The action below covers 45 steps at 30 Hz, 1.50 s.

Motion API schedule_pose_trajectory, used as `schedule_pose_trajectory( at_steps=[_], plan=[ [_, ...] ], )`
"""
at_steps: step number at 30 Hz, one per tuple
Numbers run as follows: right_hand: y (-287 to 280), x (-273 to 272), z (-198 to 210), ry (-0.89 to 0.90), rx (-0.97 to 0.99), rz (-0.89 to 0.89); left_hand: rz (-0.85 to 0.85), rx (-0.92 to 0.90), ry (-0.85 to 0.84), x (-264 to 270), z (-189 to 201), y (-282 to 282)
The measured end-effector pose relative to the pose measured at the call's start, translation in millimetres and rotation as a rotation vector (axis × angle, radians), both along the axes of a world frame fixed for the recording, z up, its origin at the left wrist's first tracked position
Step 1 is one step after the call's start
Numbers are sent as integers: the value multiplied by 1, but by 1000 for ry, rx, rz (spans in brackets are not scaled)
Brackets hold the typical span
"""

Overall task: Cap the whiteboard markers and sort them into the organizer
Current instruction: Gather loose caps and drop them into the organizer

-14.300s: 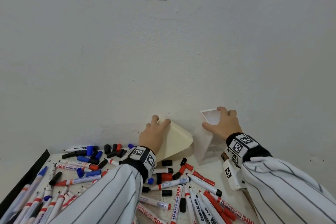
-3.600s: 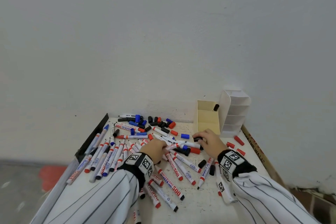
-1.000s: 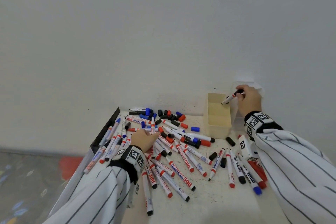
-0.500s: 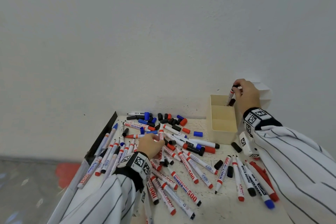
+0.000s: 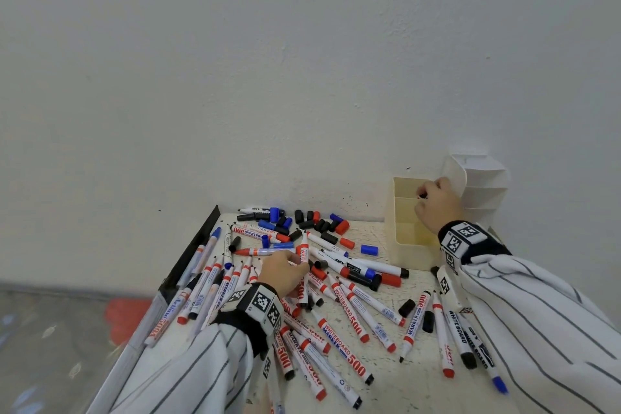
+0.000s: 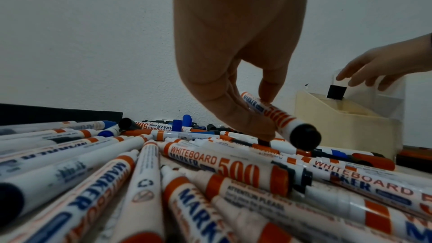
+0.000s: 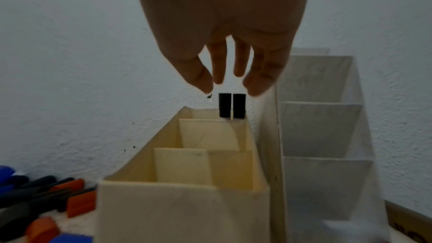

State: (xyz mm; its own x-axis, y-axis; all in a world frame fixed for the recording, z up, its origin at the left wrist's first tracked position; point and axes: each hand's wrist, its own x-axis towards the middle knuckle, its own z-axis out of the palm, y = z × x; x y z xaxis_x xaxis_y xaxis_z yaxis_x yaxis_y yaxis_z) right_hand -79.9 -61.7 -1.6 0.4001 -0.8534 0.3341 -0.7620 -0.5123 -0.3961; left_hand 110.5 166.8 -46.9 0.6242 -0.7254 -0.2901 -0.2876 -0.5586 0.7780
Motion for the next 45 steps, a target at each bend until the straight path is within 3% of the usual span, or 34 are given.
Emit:
schedule_pose_trajectory(
  at_steps=[2, 4, 6, 14, 18, 20, 23, 25, 28, 36, 40, 45],
  plan=[
    [16, 3, -2, 95, 152, 123, -3, -2, -8, -1, 1, 2],
    [33, 5, -9, 357, 328, 195, -12, 14, -29, 0, 1, 4],
    [42, 2, -17, 476, 342, 200, -14, 21, -29, -1, 2, 7],
    [58, -1, -26, 289, 201, 54, 50, 0, -27, 7, 4, 23],
    [85, 25, -27, 218, 115, 256, 90, 1, -33, 12, 3, 32],
    [97, 43, -31, 250, 248, 400, 100, 6, -62, 14, 0, 37],
    [114, 66, -41, 456, 383, 552, 110, 13, -71, 17, -2, 46],
    [124, 76, -49, 603, 389, 571, 121, 18, -71, 20, -3, 52],
    [132, 85, -55, 657, 311, 530, 124, 6, -79, 25, -4, 60],
    [134, 95, -52, 417, 288, 422, 138, -13, -100, 35, -3, 75],
    [136, 93, -44, 128, 234, 354, 58, -2, -129, 33, -3, 77],
    [137, 85, -23, -35, 229, 410, 19, -32, -138, 24, -2, 75]
  ],
)
